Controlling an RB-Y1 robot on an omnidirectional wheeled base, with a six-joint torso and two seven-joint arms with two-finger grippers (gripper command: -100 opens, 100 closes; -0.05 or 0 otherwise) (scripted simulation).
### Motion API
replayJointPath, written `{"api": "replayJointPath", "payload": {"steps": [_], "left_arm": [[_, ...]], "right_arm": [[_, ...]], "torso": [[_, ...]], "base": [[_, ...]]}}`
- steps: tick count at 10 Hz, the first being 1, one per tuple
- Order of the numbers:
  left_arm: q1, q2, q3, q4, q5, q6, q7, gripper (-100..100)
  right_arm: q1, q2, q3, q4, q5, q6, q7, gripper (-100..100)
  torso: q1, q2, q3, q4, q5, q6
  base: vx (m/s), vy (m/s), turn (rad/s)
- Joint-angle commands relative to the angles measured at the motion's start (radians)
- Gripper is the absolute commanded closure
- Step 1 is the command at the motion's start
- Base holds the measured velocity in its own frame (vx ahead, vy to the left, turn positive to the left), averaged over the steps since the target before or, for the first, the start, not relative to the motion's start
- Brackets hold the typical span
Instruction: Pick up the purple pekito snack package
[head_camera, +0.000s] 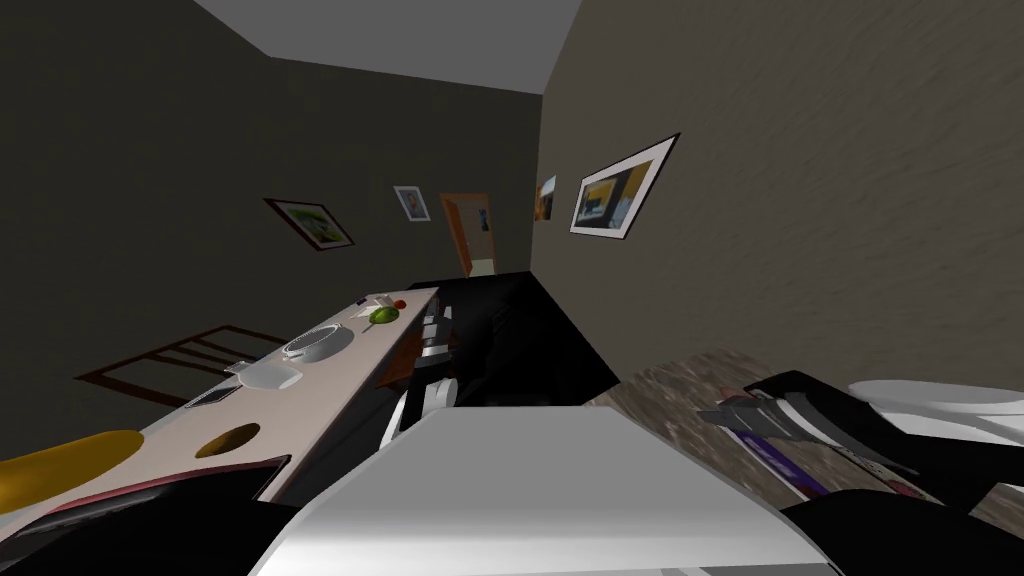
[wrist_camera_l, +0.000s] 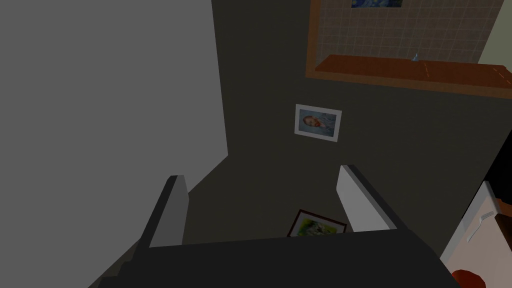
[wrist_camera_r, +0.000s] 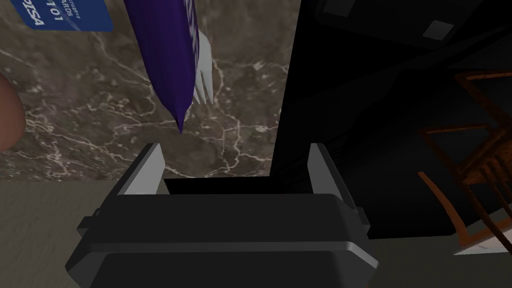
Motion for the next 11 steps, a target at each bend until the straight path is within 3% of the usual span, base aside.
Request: {"api": "replayJointPath", "payload": {"steps": [1,2,4,5,6,11], "left_arm": [[0.000,0.000,0.000,0.000,0.000,0.000,0.000,0],[0.000,0.000,0.000,0.000,0.000,0.000,0.000,0],[0.000,0.000,0.000,0.000,0.000,0.000,0.000,0],[0.000,0.000,0.000,0.000,0.000,0.000,0.000,0],[0.000,0.000,0.000,0.000,0.000,0.000,0.000,0],[0.000,0.000,0.000,0.000,0.000,0.000,0.000,0]], "right_arm": [[0.035,-0.034,0.031,0.023,-0.018,0.002,0.018,-100],[0.044,-0.046,0.047,0.034,-0.016,0.002,0.018,-100],[0.049,-0.048,0.045,0.027,-0.029,0.007,0.028,-100],[0.048,-0.047,0.045,0.028,-0.025,0.006,0.024,0],[0.049,-0.053,0.047,-0.014,-0.018,0.044,0.014,-100],[0.052,-0.066,0.053,-0.117,0.001,0.137,-0.012,-100]], "torso": [[0.000,0.000,0.000,0.000,0.000,0.000],[0.000,0.001,0.000,0.000,0.000,0.000],[0.001,0.000,0.000,0.000,0.000,-0.001],[0.002,-0.001,0.000,0.000,0.000,-0.001],[0.002,-0.002,-0.001,0.000,0.000,-0.001],[-0.001,-0.004,-0.002,-0.001,-0.001,-0.001]], "base": [[-0.040,-0.020,-0.090],[-0.036,-0.012,-0.099],[-0.018,-0.006,-0.011],[0.000,0.000,0.000],[0.011,-0.030,-0.032],[0.018,-0.044,-0.021]]}}
